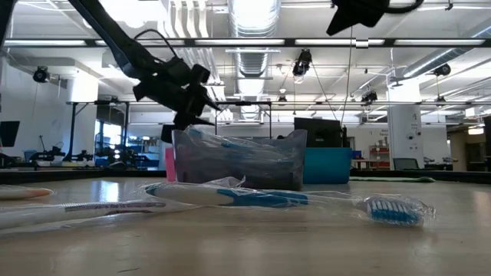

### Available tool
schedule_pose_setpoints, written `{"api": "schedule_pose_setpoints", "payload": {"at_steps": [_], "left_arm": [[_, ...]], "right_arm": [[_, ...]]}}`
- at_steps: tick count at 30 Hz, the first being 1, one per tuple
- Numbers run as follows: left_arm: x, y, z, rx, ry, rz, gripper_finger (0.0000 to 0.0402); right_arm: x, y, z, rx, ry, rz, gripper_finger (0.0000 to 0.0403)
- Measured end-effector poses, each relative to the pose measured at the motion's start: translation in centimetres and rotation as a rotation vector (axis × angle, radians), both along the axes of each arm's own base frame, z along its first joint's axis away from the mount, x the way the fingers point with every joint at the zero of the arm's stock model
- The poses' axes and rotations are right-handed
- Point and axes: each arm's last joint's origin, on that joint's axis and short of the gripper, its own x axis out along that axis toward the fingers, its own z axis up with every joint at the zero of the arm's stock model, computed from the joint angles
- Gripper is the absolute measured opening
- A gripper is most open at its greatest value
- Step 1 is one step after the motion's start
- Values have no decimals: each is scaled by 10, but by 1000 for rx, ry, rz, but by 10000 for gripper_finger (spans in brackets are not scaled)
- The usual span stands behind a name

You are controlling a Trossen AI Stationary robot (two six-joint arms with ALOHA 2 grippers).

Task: Pick & Place Toothbrushes
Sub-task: Put the blue toothbrush into the transparent gray bin

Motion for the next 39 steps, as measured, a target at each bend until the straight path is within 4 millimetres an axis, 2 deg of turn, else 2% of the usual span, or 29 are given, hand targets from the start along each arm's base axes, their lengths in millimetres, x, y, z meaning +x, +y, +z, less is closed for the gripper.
{"api": "schedule_pose_setpoints", "payload": {"at_steps": [5, 11, 19, 25, 32, 39], "left_arm": [[-10, -1, 22, 61, -50, 21, 162], [-23, -15, 60, 146, -138, 28, 163], [-53, -46, 118, 301, -291, 32, 163], [-79, -73, 152, 413, -402, 32, 163], [-107, -102, 179, 549, -512, 28, 163], [-128, -125, 195, 724, -593, 30, 163]], "right_arm": [[4, 2, 14, -1, -12, 19, 136], [10, 1, 33, -4, -39, 31, 120], [27, -1, 57, 12, -68, 68, 106], [39, 2, 73, 9, -81, 124, 96], [54, 6, 90, 74, -77, 244, 84], [69, 2, 105, 196, -79, 413, 86]]}}
